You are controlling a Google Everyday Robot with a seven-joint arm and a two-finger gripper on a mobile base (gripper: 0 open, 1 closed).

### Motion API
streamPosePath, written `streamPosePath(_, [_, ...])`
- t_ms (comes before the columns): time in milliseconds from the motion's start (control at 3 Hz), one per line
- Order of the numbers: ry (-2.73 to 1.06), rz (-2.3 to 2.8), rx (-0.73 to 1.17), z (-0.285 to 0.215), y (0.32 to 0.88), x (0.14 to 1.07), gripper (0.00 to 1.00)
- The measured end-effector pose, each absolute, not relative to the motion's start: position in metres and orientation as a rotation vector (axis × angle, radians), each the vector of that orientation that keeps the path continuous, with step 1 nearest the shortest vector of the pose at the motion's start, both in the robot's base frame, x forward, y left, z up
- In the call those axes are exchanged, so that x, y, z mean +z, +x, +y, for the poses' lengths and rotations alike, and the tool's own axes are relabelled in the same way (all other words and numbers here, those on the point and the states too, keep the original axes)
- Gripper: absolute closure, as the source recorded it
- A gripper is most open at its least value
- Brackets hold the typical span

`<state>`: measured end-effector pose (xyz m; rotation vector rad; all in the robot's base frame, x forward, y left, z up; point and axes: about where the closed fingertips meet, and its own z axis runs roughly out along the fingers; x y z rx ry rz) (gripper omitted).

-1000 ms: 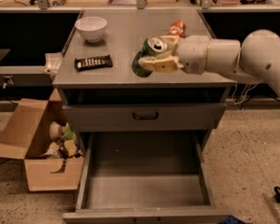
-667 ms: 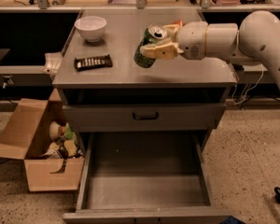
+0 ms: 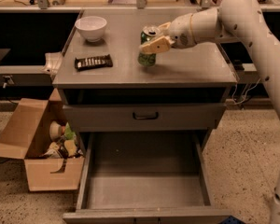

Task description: Pick green can from middle drawer and place on counter

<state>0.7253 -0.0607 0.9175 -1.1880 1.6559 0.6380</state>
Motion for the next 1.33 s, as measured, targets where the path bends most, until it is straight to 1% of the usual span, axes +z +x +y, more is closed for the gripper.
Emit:
streamPosePath(333, [-1.206,1.730,0.614,-0.062,0.739,0.897,1.00])
streamPosePath(1000, [-1.236,1.766,0.602,-0.059,0.749,0.885,0.49])
streamPosePath(1333, [-1.236,1.766,0.602,-0.058,0.749,0.885,0.20])
